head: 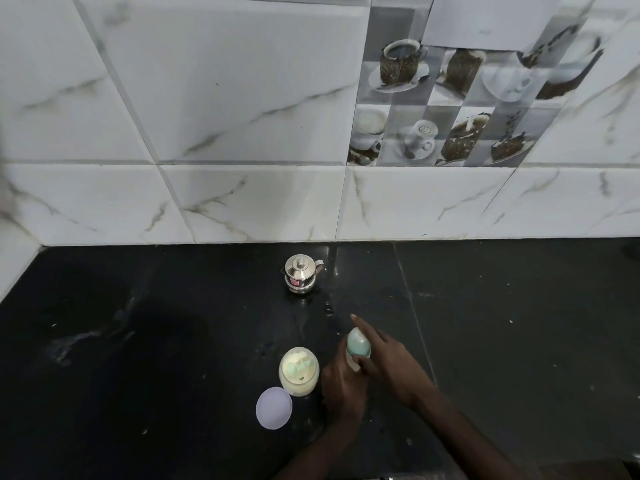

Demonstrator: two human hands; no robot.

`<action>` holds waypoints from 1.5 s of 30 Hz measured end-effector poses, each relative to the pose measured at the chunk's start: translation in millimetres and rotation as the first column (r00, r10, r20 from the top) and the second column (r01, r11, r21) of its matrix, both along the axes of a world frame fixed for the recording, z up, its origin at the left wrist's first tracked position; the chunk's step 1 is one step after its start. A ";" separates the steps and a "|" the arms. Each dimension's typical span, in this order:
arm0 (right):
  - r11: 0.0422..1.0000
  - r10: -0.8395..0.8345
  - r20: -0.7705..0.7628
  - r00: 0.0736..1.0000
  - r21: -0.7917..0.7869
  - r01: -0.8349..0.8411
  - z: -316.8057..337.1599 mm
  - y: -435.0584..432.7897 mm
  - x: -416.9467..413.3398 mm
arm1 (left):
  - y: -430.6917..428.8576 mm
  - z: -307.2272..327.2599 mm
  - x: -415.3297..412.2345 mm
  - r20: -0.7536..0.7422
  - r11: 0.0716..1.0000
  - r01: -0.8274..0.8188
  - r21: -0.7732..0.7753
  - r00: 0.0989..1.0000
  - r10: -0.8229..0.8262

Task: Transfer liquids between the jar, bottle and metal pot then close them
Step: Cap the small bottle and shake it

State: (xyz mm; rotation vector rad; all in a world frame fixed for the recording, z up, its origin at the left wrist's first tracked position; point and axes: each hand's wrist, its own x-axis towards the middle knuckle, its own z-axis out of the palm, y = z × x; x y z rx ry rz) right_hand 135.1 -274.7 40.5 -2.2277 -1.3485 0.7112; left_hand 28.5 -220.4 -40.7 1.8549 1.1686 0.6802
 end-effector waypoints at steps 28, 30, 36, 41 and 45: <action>0.946 -0.065 -0.219 0.974 0.297 0.130 9.3 8.9 3.1 | 42.5 54.5 -6.4 -0.106 0.986 0.164 -0.029 0.980 -0.166; 0.944 -0.072 -0.229 0.971 0.298 0.140 9.6 9.7 4.4 | 47.6 56.6 -9.1 -0.148 0.976 0.208 -0.056 0.965 -0.215; 0.868 -0.257 -0.265 0.929 0.359 0.343 12.6 8.5 11.8 | 82.1 58.9 -29.6 0.268 0.840 0.396 -0.371 0.912 -0.311; 0.853 -0.261 -0.271 0.926 0.385 0.353 21.0 11.5 5.7 | 116.9 58.2 -39.4 0.386 0.923 0.103 -0.370 0.921 0.052; 0.869 -0.252 -0.266 0.930 0.361 0.339 25.9 15.4 -5.1 | 128.5 58.5 -44.6 0.360 0.959 0.004 -0.285 0.927 0.103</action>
